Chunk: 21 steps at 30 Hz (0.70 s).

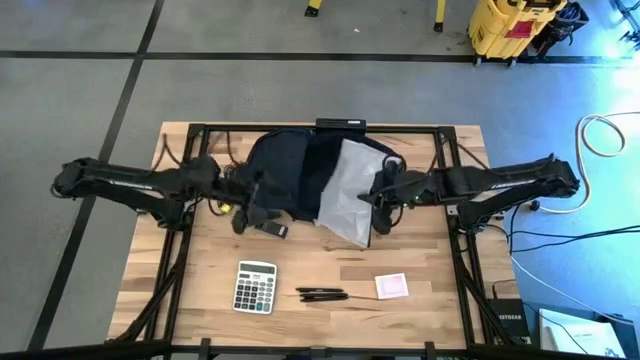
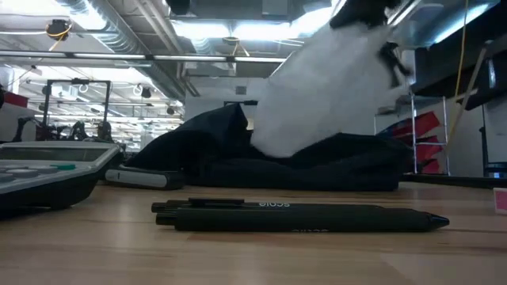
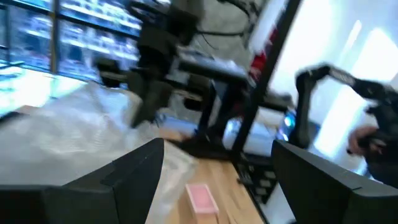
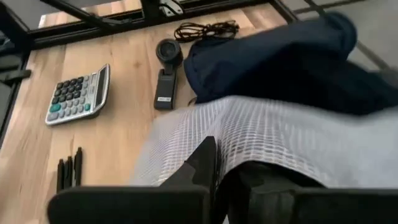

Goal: Unpack backpack
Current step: Put the game card into the transparent zip bag

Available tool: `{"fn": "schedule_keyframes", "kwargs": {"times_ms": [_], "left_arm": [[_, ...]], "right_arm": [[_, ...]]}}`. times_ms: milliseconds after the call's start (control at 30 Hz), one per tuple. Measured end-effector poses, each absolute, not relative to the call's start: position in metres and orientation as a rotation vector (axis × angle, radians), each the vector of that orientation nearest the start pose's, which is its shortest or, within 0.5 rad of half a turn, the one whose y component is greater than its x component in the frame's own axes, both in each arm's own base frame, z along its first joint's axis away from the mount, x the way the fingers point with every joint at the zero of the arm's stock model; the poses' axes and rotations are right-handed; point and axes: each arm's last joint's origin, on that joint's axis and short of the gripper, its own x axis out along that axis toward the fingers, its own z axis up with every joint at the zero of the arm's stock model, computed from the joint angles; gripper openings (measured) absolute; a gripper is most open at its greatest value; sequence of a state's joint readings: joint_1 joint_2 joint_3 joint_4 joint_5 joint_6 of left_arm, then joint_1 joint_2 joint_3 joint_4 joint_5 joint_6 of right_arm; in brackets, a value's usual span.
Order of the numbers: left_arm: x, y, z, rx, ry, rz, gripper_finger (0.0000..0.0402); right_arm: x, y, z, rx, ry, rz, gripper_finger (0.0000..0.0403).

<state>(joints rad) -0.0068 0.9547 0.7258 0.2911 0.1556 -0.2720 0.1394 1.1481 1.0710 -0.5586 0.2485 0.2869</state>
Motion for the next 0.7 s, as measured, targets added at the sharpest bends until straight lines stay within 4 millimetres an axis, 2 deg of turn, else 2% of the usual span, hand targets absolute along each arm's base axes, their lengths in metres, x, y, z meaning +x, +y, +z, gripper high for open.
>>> {"fn": "schedule_keyframes", "kwargs": {"times_ms": [200,333,533,700], "left_arm": [[0.212,-0.001,0.329,-0.271,-0.037,-0.146,0.0285],[0.219,0.002,0.323,-0.268,-0.01,-0.13,0.0285],[0.242,-0.001,0.311,-0.196,0.074,-0.208,0.0285],[0.27,0.002,0.321,-0.131,0.121,-0.21,0.0285]], "right_arm": [[0.229,0.026,0.36,-0.019,0.622,-0.088,0.0],[0.226,0.029,0.373,0.021,0.619,0.004,0.0],[0.225,0.038,0.366,-0.046,0.669,0.132,0.0],[0.231,0.053,0.351,-0.255,0.755,0.297,0.0]]}}
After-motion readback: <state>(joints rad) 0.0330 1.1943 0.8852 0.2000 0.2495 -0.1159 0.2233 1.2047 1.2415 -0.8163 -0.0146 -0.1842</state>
